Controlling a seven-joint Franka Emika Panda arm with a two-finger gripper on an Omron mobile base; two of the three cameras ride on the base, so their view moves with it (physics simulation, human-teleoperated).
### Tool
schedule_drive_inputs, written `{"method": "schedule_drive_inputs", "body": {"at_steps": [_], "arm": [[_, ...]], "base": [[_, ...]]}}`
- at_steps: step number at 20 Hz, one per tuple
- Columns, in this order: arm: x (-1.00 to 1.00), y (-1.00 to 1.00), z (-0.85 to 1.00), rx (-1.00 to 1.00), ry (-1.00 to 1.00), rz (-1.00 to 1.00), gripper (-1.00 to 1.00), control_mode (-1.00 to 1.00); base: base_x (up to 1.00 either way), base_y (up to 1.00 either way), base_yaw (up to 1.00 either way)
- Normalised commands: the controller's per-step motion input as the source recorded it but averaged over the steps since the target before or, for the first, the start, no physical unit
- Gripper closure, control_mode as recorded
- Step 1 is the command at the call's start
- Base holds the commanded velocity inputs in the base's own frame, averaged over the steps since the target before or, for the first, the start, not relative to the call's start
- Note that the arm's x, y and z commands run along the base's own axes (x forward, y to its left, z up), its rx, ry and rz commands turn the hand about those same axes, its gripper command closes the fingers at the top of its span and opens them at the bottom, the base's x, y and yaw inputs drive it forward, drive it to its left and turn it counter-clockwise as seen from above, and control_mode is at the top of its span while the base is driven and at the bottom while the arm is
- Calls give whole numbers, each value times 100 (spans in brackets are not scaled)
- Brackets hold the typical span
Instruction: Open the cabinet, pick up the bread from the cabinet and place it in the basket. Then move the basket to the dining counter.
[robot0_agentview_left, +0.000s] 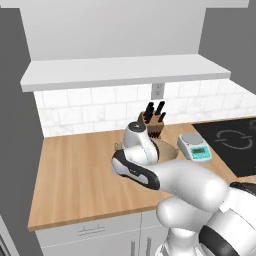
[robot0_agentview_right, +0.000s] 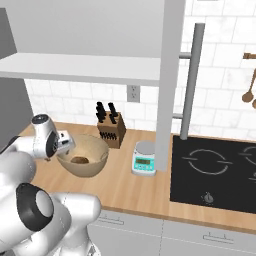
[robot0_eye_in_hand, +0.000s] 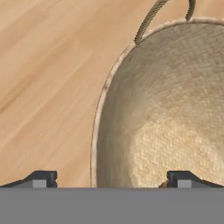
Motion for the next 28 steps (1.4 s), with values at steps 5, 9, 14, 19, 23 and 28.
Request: {"method": "schedule_drive_inputs", "body": {"at_steps": [5, 9, 14, 19, 23, 28], "arm": [[7, 0, -54, -9, 6, 8, -100, -100], [0, -6, -44, -8, 2, 6, 100, -100], [-11, -51, -33, -2, 0, 5, 100, -100], [-28, -74, -26, 0, 0, 3, 100, -100], [-26, -61, -18, 0, 0, 1, 100, -100], [-22, -10, 64, 0, -8, 8, 100, -100]], "base": [[0, 0, 0], [0, 0, 0], [0, 0, 0], [0, 0, 0], [0, 0, 0], [0, 0, 0]]}}
